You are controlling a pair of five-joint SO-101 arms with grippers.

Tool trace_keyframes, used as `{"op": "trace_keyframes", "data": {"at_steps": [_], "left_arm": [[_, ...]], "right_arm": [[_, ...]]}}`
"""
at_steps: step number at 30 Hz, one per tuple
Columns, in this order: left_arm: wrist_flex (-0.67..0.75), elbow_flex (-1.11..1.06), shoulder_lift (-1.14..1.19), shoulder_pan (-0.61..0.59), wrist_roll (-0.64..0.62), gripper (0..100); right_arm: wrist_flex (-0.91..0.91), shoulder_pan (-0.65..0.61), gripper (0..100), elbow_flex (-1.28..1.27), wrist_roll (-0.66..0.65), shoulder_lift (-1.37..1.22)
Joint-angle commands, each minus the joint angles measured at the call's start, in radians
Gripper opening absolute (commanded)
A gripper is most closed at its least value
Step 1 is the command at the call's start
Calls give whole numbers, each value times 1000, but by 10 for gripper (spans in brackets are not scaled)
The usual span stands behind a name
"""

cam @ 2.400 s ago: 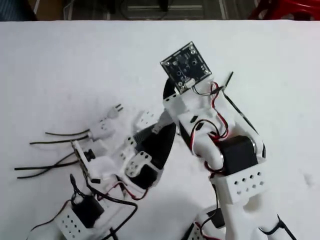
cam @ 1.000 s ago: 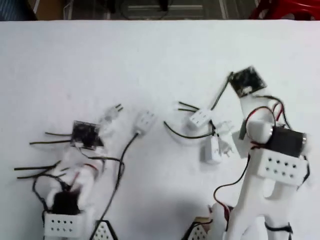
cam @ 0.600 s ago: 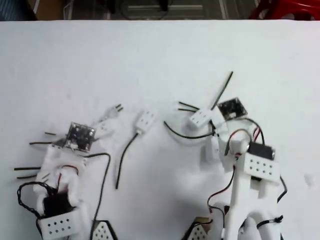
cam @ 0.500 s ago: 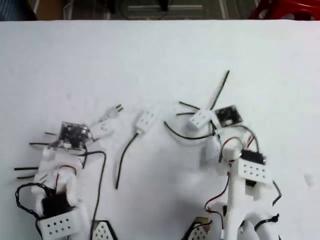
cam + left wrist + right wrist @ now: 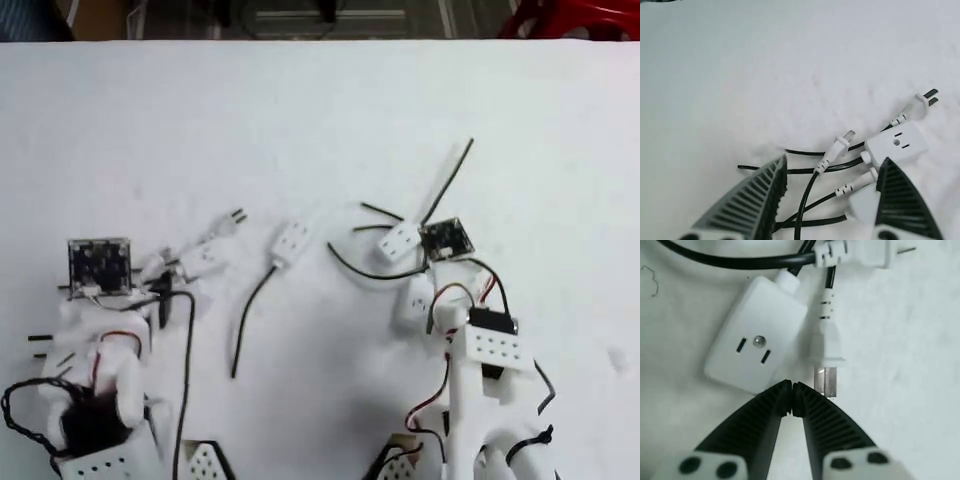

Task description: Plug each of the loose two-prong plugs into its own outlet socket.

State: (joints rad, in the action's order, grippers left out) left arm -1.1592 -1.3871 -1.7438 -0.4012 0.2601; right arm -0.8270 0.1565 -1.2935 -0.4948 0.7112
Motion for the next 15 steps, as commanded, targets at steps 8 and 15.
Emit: {"op": "trace_keyframes", "data": {"at_steps": [8,15], "left_arm": [[-2,568,914,12,-130,292],[-112,891,1422,15,137,294]], "right_arm": [[25,-8,25,2,-2,28],[25,-8,25,2,-2,28]]}}
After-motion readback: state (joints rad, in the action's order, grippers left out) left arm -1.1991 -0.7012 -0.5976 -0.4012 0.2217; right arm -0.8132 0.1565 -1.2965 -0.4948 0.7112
